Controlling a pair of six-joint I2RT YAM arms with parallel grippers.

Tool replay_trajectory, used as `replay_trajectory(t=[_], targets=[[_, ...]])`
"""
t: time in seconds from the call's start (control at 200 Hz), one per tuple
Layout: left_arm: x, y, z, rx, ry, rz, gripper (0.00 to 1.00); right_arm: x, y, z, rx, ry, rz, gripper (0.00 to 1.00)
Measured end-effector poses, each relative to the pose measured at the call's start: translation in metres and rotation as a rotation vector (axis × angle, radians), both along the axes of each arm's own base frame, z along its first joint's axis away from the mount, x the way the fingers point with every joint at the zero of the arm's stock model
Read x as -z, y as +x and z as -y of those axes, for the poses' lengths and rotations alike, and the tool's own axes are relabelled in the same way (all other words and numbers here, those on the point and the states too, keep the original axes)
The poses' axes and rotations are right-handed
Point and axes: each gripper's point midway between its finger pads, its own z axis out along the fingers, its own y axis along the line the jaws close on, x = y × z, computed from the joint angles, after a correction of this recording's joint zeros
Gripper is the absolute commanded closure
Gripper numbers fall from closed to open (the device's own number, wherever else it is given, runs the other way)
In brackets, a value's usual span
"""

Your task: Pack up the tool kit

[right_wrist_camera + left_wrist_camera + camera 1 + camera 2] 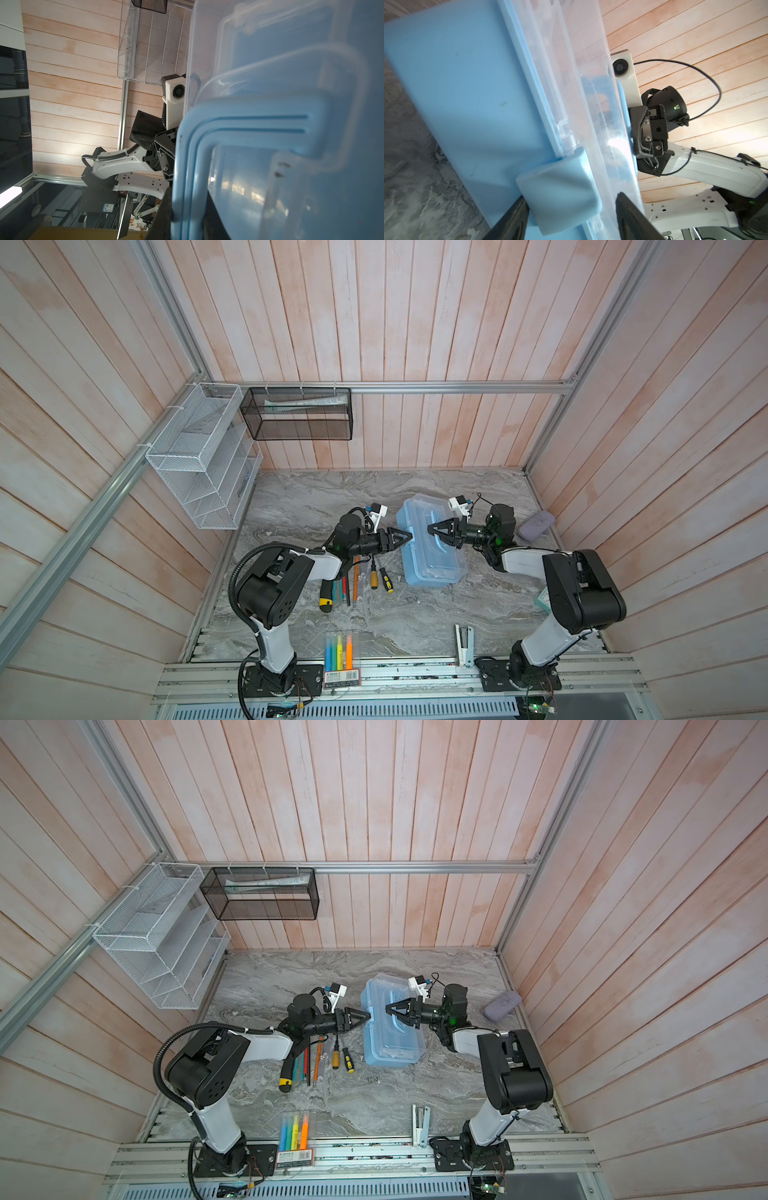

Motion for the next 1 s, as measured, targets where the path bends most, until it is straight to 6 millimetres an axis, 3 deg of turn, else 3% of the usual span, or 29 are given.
replay_trajectory(t=[1.0], targets=[[0.008, 0.005, -0.008, -0.025, -0.064, -0.191, 0.32, 0.011, 0.010, -0.015, -0.019, -0.149, 0.017, 1.00]])
